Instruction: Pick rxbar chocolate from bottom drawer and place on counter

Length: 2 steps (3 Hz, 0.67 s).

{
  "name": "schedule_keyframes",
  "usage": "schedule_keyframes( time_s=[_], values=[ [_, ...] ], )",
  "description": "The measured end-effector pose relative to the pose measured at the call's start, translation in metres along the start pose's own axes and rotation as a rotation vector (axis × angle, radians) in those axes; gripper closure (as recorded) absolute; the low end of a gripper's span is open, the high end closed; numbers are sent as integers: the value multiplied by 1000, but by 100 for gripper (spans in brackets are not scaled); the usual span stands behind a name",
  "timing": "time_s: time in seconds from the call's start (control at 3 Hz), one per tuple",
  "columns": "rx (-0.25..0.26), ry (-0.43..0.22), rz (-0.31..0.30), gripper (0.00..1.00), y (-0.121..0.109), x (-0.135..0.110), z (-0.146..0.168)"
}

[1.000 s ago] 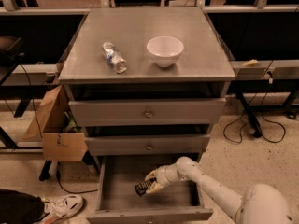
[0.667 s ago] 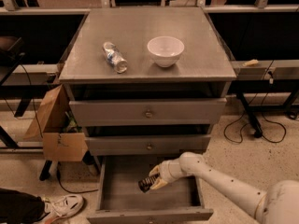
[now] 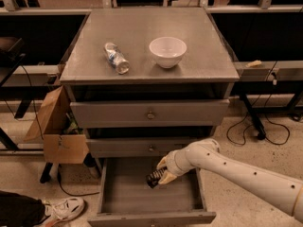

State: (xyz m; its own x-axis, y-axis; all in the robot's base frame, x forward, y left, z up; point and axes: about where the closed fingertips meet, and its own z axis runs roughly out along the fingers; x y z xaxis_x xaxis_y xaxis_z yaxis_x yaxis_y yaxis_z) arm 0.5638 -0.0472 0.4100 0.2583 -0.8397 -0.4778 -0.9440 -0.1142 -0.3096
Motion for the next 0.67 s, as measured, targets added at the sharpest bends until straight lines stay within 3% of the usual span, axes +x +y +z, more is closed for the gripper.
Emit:
schedule_keyframes(
  time_s=[0.67],
  values=[
    [80, 155, 16, 100, -49, -75, -135]
  ],
)
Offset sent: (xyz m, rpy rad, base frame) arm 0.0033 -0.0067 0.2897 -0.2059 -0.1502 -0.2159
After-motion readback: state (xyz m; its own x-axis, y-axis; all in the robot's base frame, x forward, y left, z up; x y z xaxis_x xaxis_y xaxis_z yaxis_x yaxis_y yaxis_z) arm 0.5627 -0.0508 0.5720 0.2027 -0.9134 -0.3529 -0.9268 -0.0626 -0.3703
